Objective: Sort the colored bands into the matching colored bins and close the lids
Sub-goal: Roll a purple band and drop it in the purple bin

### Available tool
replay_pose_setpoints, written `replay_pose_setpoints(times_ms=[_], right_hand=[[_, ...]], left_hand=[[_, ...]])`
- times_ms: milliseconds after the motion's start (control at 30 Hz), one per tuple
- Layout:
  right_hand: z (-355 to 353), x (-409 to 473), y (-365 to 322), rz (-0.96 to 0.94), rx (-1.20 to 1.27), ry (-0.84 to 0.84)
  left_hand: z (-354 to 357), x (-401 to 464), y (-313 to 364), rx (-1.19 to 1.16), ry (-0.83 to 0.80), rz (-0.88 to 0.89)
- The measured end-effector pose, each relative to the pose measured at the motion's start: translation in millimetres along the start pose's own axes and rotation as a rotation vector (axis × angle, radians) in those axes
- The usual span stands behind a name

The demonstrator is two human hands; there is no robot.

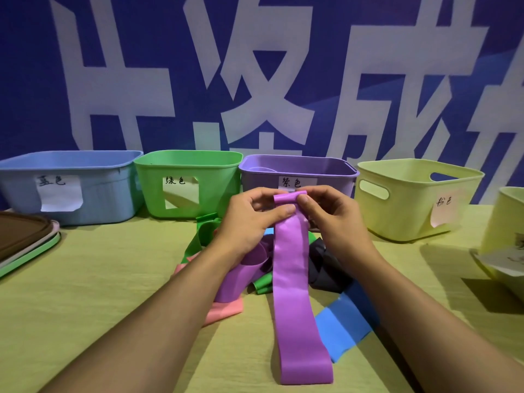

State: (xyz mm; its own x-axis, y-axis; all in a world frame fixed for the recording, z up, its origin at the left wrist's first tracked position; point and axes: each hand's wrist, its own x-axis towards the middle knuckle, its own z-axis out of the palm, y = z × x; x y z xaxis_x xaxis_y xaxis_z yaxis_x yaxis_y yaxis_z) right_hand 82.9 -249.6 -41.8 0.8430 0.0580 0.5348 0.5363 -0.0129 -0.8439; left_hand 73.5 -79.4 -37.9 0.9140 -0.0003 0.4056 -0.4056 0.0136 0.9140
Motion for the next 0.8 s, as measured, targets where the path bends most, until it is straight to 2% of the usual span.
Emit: replay_pose_setpoints(times_ms=[400,633,800], right_hand=[[-1.3,-2.1,-5.0,-0.022,-0.012,0.005],[-0.8,-4.0,-5.5,-0.011,-0.041,-0.041],[3.1,-3.8,-5.6,0.136,0.102,-0.011]], left_hand=[[1.3,-1.7,3.1,-0.193,-0.044,-0.061],[2.4,0.4,-0.2,-0.167,0.054,-0.053],[2.3,-0.5,0.4,-0.144,0.063,-0.025]])
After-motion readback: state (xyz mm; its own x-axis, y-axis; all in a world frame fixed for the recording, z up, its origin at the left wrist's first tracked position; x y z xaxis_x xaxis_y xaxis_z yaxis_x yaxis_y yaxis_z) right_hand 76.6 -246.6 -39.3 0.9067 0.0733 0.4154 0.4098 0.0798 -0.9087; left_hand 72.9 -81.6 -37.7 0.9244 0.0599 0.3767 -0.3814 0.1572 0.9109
